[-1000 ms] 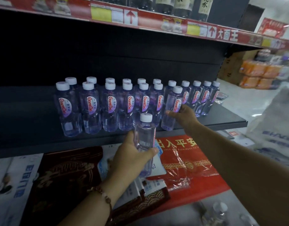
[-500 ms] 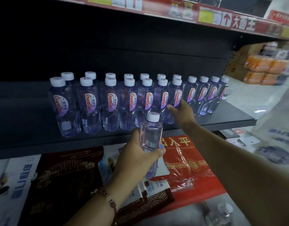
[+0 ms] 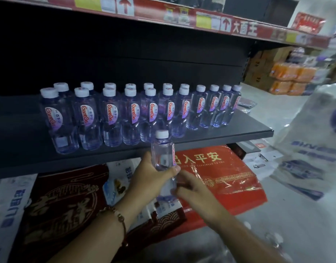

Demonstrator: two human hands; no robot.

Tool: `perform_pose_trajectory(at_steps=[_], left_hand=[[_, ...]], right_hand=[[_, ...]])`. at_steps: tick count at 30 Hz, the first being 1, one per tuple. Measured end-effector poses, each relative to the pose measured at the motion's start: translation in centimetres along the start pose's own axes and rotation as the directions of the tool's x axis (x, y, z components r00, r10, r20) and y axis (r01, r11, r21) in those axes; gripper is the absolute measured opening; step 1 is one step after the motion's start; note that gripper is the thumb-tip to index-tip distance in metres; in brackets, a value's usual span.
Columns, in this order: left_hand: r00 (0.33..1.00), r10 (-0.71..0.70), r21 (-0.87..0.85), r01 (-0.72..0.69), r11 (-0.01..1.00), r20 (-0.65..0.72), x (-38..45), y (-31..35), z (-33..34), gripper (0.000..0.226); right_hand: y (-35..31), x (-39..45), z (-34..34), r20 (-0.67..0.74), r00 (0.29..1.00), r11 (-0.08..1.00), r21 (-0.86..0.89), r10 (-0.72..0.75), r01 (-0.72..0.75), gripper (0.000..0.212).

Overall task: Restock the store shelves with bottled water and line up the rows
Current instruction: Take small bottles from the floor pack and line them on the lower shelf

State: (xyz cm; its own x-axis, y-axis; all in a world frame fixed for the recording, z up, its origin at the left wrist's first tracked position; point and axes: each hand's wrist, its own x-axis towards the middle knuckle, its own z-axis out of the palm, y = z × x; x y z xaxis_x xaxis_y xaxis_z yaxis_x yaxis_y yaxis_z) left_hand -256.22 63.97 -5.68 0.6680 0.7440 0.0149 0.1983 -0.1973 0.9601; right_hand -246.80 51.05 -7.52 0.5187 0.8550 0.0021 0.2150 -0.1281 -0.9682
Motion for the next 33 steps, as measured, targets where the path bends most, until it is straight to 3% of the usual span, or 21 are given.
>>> perform_pose_trajectory(at_steps=[2,6,12,18,20,23,28,30,33], left_hand=[[1.0,-0.021,0.011,0.021,1.0,0.014,-0.5,0.0,1.1,0.058],[0.996,-0.045,0.038,0.042,0.998,0.078,-1.7,0.0,2.9,0.047],[0.99,-0.018,0.076,0.007,0.997,0.138,-2.5,0.1,3.9,0.058],[0.972,0.083,0.232,-0.135,0.963,0.219,-3.9,0.9,3.1,0.036],[0.956,0.139,0.404,-0.237,0.884,0.257,-4.2,1.4,2.6,0.041],[0.927,0.223,0.662,-0.372,0.65,0.302,-3.8,1.5,1.9,0.064],[0.87,0.319,0.782,-0.483,0.393,0.377,-3.3,1.8,1.2,0.071],[0.868,0.322,0.81,-0.479,0.337,0.379,-2.7,1.7,0.8,0.074],[0.885,0.294,0.829,-0.448,0.335,0.36,-1.4,1.4,0.4,0.076]], right_hand=[[1.1,-0.7,0.3,-0.021,1.0,1.0,0.005,0.02,-0.02,0.049],[2.9,-1.3,-0.1,-0.112,0.992,0.997,0.055,0.061,-0.055,0.045],[3.5,-1.6,-1.2,-0.107,0.992,0.997,0.037,0.072,-0.068,0.043],[3.6,-1.8,-2.0,-0.142,0.99,1.0,0.012,0.02,-0.019,0.037],[3.5,-1.9,-2.8,-0.142,0.989,0.999,0.008,0.041,-0.04,0.035],[2.9,-1.9,-4.2,-0.177,0.982,0.998,-0.009,0.061,-0.064,0.04],[1.6,0.1,-6.4,-0.338,0.938,0.996,-0.01,0.082,-0.091,0.025],[0.5,1.8,-7.2,-0.4,0.914,0.997,-0.012,0.067,-0.078,0.025],[-0.9,5.4,-8.4,-0.455,0.89,0.999,-0.021,0.022,-0.035,0.03]])
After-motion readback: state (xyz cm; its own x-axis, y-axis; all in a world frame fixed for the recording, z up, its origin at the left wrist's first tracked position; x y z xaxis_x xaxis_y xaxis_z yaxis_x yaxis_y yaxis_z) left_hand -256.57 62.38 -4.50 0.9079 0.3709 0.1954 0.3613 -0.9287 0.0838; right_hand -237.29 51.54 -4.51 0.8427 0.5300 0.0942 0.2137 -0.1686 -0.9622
